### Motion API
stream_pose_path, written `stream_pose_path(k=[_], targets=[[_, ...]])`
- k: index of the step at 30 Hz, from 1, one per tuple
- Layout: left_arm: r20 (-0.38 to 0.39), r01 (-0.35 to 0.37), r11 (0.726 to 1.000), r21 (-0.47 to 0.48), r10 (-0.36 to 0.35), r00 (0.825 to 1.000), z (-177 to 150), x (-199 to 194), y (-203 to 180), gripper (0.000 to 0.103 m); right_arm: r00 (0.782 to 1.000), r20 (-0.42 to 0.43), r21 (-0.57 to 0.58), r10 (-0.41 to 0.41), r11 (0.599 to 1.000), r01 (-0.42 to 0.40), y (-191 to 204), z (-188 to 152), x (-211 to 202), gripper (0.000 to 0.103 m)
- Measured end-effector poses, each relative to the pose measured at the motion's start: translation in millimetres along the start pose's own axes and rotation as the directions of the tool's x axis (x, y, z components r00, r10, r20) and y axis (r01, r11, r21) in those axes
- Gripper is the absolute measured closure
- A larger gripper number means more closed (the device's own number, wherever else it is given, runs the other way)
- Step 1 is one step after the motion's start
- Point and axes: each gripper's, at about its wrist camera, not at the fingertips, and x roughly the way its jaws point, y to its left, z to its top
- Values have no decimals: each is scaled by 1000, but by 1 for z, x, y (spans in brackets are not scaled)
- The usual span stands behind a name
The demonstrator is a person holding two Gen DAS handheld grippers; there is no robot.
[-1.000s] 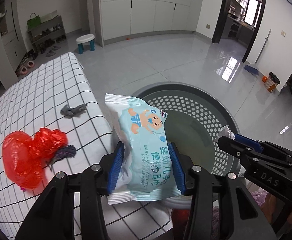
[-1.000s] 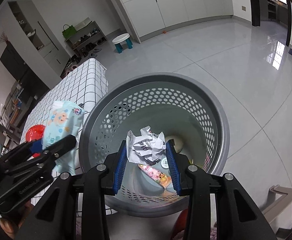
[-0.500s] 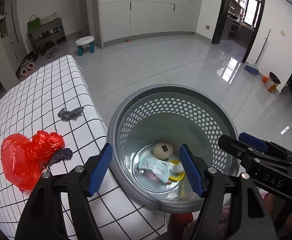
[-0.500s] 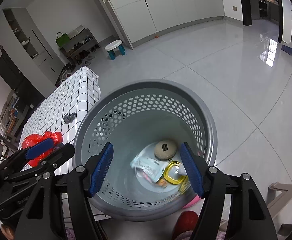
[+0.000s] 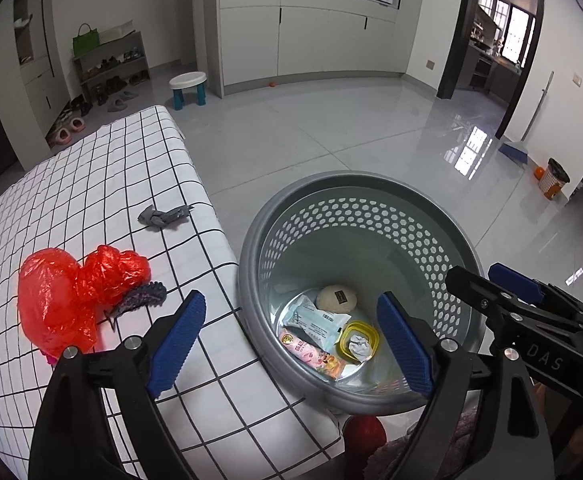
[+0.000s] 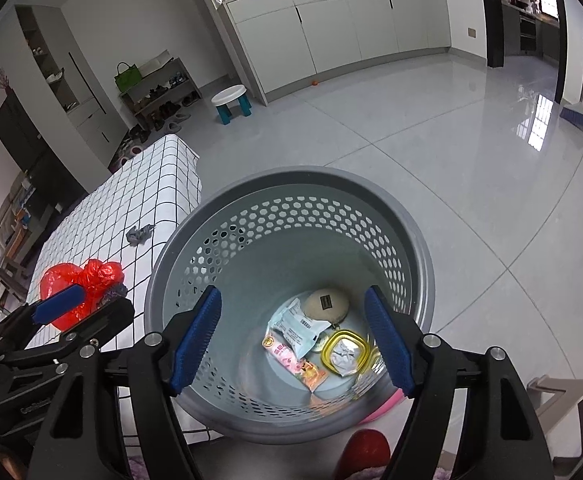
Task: Collect trash
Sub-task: 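Withdraw both tools from the basket back over the table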
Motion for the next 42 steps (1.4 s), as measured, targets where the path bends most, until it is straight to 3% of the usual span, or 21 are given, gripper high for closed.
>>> stream_pose_path(k=[12,21,30,42], targets=[[23,6,999,-33,-5,1000,-9,-17,15,12,1000,8,23,-8,1000,8,-1,0,1,29],[42,-17,997,-76,20,999,-22,-38,51,12,998,21,11,-62,998,62,9,-1,1,29],[96,-100,985,-142,114,989,-30,-71,104,12,999,32,-41,-41,998,42,39,-10,-4,29],[115,-155,961,-228,185,976,-50,-98,171,12,999,2,-146,47,988,-46,120,-15,4,29]])
